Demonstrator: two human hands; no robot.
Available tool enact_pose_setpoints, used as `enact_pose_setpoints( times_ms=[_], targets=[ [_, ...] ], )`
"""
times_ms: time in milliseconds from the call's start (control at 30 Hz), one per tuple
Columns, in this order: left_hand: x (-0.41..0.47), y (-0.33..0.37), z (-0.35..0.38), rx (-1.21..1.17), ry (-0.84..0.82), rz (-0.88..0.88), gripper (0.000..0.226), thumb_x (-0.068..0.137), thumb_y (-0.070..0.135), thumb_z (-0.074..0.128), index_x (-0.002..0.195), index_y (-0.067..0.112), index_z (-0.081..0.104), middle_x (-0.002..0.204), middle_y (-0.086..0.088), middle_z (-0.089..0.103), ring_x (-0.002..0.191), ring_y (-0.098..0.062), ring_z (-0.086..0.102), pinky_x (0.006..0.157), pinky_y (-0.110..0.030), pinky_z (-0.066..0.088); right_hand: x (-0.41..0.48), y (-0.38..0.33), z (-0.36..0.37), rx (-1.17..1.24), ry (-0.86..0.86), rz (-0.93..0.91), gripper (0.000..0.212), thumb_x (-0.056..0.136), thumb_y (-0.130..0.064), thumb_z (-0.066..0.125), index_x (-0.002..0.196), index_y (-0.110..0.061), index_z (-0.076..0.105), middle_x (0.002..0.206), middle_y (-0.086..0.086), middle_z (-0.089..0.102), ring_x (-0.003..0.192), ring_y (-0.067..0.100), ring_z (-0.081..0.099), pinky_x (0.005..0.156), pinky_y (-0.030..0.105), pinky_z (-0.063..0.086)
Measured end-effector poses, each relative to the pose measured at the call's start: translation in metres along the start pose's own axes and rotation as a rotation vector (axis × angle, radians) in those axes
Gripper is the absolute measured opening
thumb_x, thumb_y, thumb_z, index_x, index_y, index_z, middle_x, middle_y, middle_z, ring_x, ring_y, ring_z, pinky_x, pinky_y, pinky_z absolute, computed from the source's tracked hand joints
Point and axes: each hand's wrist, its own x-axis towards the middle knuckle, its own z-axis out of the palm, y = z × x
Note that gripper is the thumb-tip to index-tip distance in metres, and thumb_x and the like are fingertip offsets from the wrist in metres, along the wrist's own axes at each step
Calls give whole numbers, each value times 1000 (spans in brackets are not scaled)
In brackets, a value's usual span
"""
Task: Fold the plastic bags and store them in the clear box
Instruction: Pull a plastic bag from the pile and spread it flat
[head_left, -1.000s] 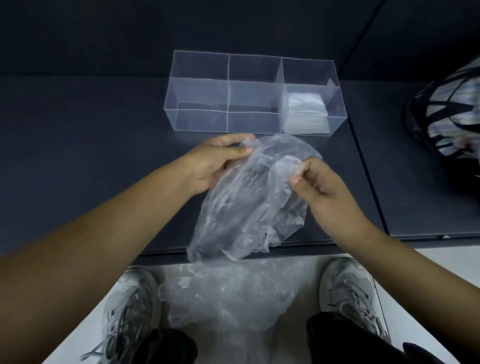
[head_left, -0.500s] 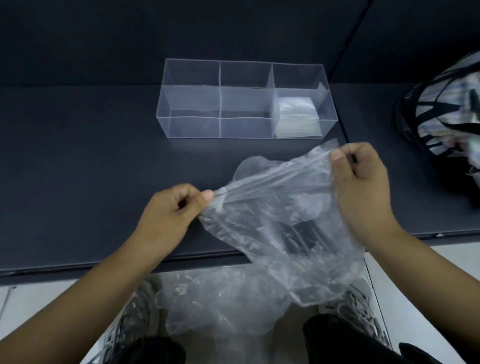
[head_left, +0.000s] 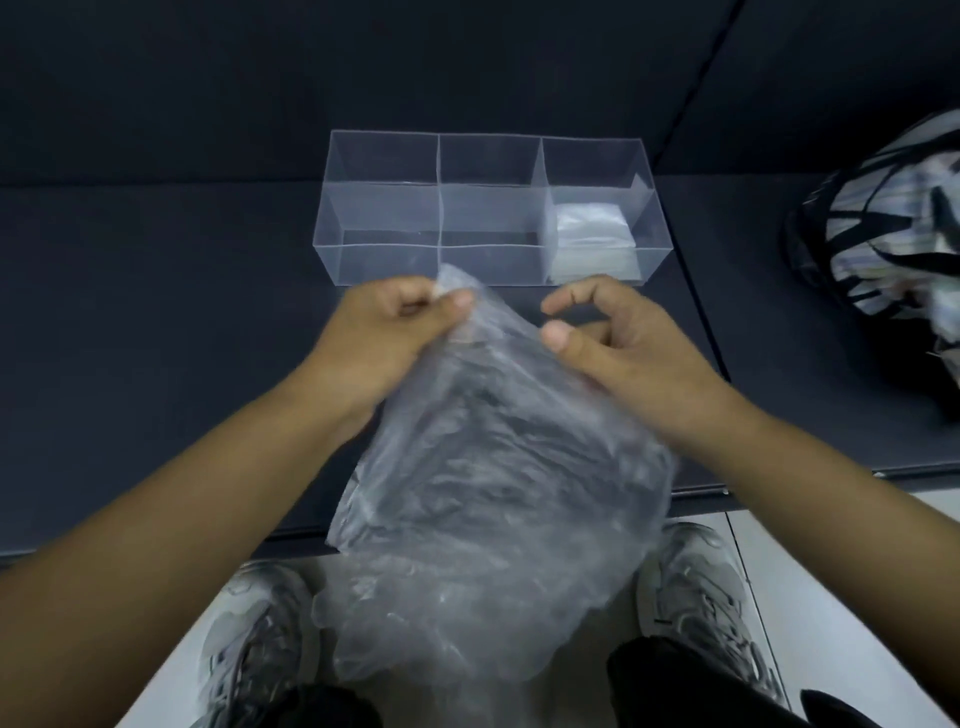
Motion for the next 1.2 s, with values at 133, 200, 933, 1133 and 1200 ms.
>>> enact_pose_setpoints(
  times_ms=[133, 200, 933, 1133, 1200],
  targets=[
    [6, -25, -38, -2, 232, -51, 17, 89, 29, 66, 75, 21, 74, 72, 10, 72, 67, 0, 65, 63, -13, 51, -11, 14, -39, -18, -184, 140, 24, 73, -31, 71, 95, -22, 70, 60, 19, 54, 58, 19, 48, 60, 21, 43],
    [9, -35, -52, -4, 287, -103, 19, 89, 29, 66, 74, 22, 73, 70, 11, 71, 67, -4, 63, 67, -18, 51, -16, 21, -50, 2, -159, 167, 25, 71, -34, 69, 90, -20, 72, 52, 3, 49, 54, 12, 45, 55, 15, 40],
    [24, -71, -98, -104, 333, -333, 12, 90, 29, 65, 83, 20, 70, 78, 4, 73, 74, -10, 67, 73, -31, 53, -3, 34, -39, 425, -267, 325, 48, 84, -26, 53, 118, 8, 53, 110, 19, 51, 103, 27, 49, 86, 25, 49],
    [27, -75, -107, -131, 297, -350, 12, 90, 28, 65, 86, 18, 72, 77, 3, 75, 68, -9, 70, 65, -29, 52, 5, 32, -40, 375, -249, 376, 19, 75, -9, 64, 71, -12, 46, 70, 7, 55, 61, 13, 56, 56, 20, 51],
    [27, -77, -108, -128, 288, -358, 13, 89, 30, 66, 87, 18, 72, 78, 2, 75, 68, -9, 71, 65, -29, 52, 7, 35, -44, 370, -184, 381, 23, 72, -1, 65, 75, -15, 47, 65, 2, 62, 53, 8, 57, 51, 16, 48]
  ],
)
